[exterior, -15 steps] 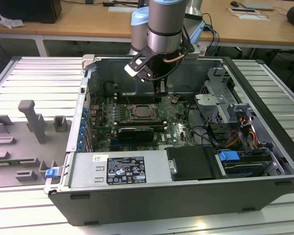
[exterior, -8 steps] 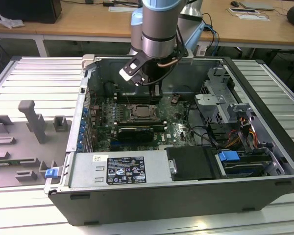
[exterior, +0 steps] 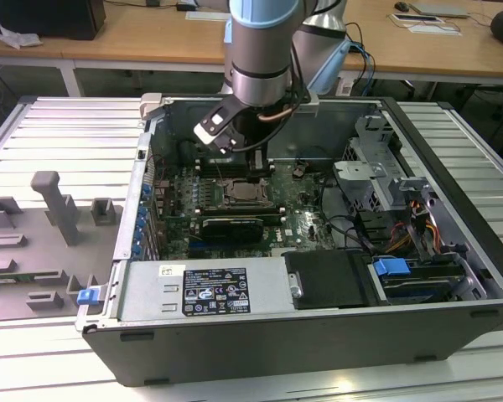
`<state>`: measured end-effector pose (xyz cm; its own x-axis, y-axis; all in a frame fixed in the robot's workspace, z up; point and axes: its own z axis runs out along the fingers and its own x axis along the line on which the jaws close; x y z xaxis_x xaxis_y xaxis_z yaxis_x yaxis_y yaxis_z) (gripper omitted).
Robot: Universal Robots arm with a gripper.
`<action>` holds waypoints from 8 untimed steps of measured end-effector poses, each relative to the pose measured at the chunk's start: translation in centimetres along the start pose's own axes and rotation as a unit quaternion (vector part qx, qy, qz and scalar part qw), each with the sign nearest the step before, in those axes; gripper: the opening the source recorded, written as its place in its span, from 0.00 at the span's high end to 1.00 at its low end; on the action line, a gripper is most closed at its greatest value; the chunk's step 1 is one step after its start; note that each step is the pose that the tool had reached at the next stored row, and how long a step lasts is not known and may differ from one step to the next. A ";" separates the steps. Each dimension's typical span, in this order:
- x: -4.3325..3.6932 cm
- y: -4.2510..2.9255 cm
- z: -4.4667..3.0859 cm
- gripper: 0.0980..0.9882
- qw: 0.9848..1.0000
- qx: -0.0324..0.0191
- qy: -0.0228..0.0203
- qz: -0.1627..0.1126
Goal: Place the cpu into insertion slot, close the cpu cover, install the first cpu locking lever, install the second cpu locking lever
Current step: 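Close the cpu cover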
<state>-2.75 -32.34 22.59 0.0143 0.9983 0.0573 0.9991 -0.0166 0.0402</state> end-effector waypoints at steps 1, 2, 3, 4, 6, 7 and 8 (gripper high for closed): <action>-0.01 -0.31 0.21 0.99 1.000 0.000 0.000 0.000; -0.03 -0.61 0.41 0.99 1.000 0.000 0.000 0.000; -0.05 -0.98 0.68 0.99 1.000 0.000 0.000 0.000; -0.06 -1.17 0.81 0.99 1.000 0.000 0.000 0.000; -0.08 -1.58 0.99 0.99 1.000 0.000 0.000 0.000; -0.09 -1.93 1.09 0.99 1.000 0.000 0.000 0.000; -0.09 -2.13 1.20 0.99 1.000 0.000 0.000 0.000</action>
<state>-4.83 -32.32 21.30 0.0143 0.9982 0.0575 0.9990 -0.0167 0.0407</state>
